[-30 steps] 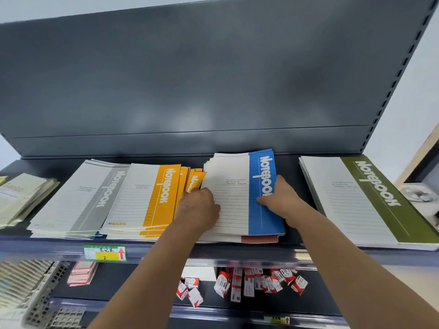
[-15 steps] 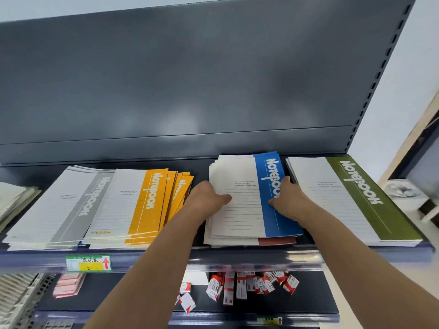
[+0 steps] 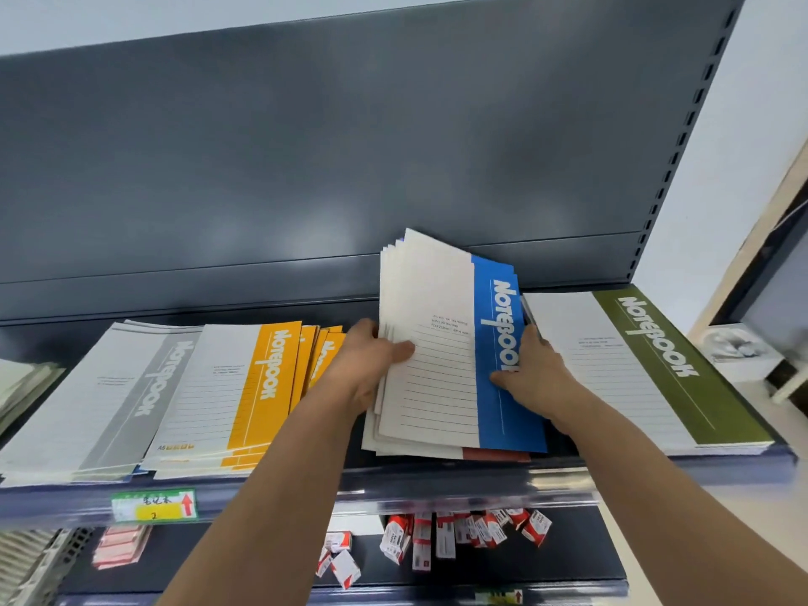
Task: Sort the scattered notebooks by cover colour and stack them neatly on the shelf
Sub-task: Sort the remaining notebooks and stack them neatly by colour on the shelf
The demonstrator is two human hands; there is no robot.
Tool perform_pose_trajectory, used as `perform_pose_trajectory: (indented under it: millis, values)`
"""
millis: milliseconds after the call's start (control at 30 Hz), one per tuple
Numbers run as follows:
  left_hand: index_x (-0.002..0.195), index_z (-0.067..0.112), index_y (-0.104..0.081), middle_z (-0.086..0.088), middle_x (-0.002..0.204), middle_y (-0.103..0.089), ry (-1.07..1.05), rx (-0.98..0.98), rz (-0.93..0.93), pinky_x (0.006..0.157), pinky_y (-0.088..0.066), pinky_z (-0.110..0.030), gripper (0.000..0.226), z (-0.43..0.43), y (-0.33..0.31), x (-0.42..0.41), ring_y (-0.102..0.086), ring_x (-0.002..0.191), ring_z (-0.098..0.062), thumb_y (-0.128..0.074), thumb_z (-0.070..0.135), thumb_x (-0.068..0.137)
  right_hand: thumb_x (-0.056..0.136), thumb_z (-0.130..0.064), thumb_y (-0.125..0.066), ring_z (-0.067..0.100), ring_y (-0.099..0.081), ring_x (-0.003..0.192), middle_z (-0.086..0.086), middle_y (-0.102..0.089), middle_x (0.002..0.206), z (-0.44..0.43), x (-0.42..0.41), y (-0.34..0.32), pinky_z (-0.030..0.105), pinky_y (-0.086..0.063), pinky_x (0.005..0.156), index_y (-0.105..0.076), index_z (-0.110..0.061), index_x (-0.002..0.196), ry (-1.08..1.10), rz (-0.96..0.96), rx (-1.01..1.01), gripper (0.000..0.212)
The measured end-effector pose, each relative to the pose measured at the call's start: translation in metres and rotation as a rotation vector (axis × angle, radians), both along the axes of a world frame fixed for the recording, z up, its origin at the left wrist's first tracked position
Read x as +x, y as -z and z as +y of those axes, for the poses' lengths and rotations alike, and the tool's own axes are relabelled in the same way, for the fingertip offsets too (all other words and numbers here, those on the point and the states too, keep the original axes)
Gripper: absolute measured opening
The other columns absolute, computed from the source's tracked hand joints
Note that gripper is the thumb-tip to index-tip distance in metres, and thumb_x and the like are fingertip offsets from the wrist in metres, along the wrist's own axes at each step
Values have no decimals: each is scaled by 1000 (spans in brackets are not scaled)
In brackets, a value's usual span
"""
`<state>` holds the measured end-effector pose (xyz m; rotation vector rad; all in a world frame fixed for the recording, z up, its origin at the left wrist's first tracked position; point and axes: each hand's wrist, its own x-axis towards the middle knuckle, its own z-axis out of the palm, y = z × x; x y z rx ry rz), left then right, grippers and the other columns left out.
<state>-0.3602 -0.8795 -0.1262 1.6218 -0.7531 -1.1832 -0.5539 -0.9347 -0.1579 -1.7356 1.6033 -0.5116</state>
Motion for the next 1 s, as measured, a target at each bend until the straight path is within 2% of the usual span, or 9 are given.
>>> perform_pose_trajectory:
  millis: [67,133,233,367,467,567,633,833,1000]
  values:
    - [118,9,-50,-12,109,-67,-22,-84,3,84,-55,-53,36,5,-5,3,-68,94,-32,-66,2,87,84,-13,-70,25,-47,116,10,-43,130,-1,-1,-6,38,-48,89,-26,-11,135,20,-137,-49,68]
    - [111,11,-53,-10,108,-69,-32,-182,-1,86,-55,-52,30,11,-9,8,-68,96,-32,-66,0,86,86,-9,-68,19,-55,105,5,-52,125,-1,-1,-14,33,-50,80,-34,-12,130,39,-435,-4,56]
    - [109,10,-51,-7,106,-71,-31,-357,-34,77,-59,-39,26,19,-15,13,-69,95,-27,-62,-2,89,94,-11,-59,14,-59,100,-2,-61,117,4,4,-25,35,-49,83,-44,-19,119,69,-608,-95,31]
    - [125,28,-46,8,120,-66,46,-458,-140,88,-53,-33,37,25,-16,19,-63,110,-14,-56,8,95,95,-12,-56,6,-53,91,-15,-54,99,13,13,-32,34,-44,84,-38,-28,113,93,-571,-327,30]
    - [136,30,-40,11,125,-63,61,-470,-140,98,-47,-27,50,29,-3,18,-57,117,-8,-53,3,96,92,-14,-60,10,-52,99,-8,-56,109,15,12,-24,36,-43,90,-39,-24,120,101,-437,-433,36]
    - [139,29,-37,18,123,-61,64,-444,-163,91,-44,-16,52,31,6,17,-53,118,-2,-51,3,97,90,-20,-64,19,-56,106,0,-60,115,19,11,-15,39,-46,91,-42,-20,116,127,-246,-474,35]
    - [139,30,-36,17,124,-60,67,-438,-181,93,-43,-19,51,28,7,18,-51,119,-3,-51,4,97,90,-20,-64,21,-56,108,1,-60,116,16,10,-14,41,-46,93,-43,-20,116,114,-229,-469,34]
    - [129,30,-37,13,122,-58,15,-435,-167,90,-49,-27,47,20,7,12,-54,116,-11,-63,19,91,90,-7,-62,-3,-53,114,-17,-53,127,17,12,-22,20,-47,88,-28,-33,136,-88,-649,-220,62]
    - [133,30,-31,7,127,-54,-13,-394,-219,99,-48,-41,56,19,13,4,-51,117,-16,-65,21,90,93,-5,-57,-20,-50,103,-26,-49,121,23,17,-17,9,-51,77,-24,-29,139,-116,-680,-177,61]
